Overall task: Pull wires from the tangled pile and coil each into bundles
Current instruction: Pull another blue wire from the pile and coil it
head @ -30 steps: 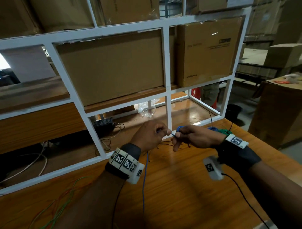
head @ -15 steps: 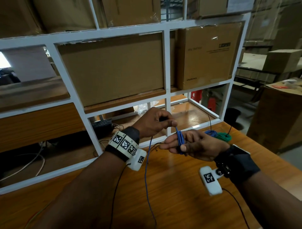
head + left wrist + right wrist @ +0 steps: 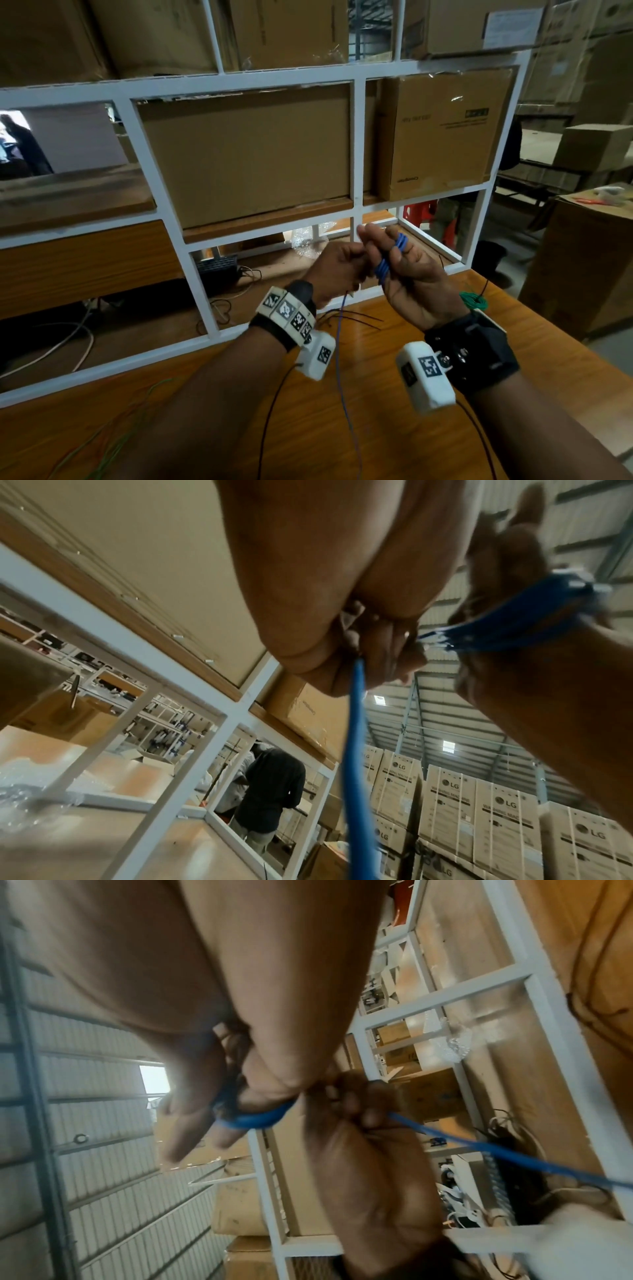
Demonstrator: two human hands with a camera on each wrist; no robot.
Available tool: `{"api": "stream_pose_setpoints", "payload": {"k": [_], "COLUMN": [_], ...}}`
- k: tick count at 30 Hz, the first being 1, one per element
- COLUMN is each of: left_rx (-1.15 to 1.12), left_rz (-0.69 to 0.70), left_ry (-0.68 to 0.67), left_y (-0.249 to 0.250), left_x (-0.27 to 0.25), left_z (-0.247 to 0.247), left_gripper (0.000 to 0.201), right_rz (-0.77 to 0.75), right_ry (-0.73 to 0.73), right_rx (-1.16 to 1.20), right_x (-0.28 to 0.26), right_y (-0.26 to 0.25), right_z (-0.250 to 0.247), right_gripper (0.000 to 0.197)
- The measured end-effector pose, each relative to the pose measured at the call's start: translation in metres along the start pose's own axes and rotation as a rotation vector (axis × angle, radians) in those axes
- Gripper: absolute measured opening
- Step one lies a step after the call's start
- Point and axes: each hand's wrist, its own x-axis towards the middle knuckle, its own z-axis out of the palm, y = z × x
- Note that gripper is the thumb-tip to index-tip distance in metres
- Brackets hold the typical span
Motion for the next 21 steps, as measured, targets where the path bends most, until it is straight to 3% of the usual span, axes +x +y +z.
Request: {"api": "stream_pose_setpoints", "payload": {"k": [3,9,11,13,14,16,18,21], "left_rx": [-0.101,-0.123,-0.125,-0.078,0.014,0.280,0.498,0.648], "left_rz": [-0.161,-0.292,-0.314,-0.310,-0.285,-0.177,-0.057,0.058], "left_ry": [-0.004,0.022,0.050,0.079,0.111,0.179,0.181,0.209], "left_y": [-0.029,-0.062,-0.065,-0.063,-0.063,-0.060,-0.055,-0.038], "left_x": [-0.011,-0.043,-0.050,-0.055,-0.056,-0.056,-0.054,-0.047], "left_z": [0.014,0.025,0.023,0.018,0.015,0.007,-0.001,-0.011], "left_gripper": [0.022,0.029,0.029,0.029,0.027,0.022,0.021,0.020], "right_rz": [-0.159,-0.315,-0.338,-0.229,-0.132,0.032,0.194,0.360], "right_ry": [0.155,0.450,0.558,0.631,0.615,0.463,0.274,0.076], "right_rx": [-0.024,-0.483,-0.995,-1.654,-1.894,-2.145,-2.197,-2.203], "right_x": [0.013,0.022,0.018,0.012,0.006,-0.004,-0.014,-0.023], "right_y": [-0.015,-0.044,-0.046,-0.043,-0.038,-0.028,-0.021,-0.020], "right_z": [0.006,-0.019,-0.027,-0.036,-0.042,-0.056,-0.067,-0.068], "right_gripper": [0.029,0.031,0.033,0.033,0.032,0.028,0.023,0.035]}}
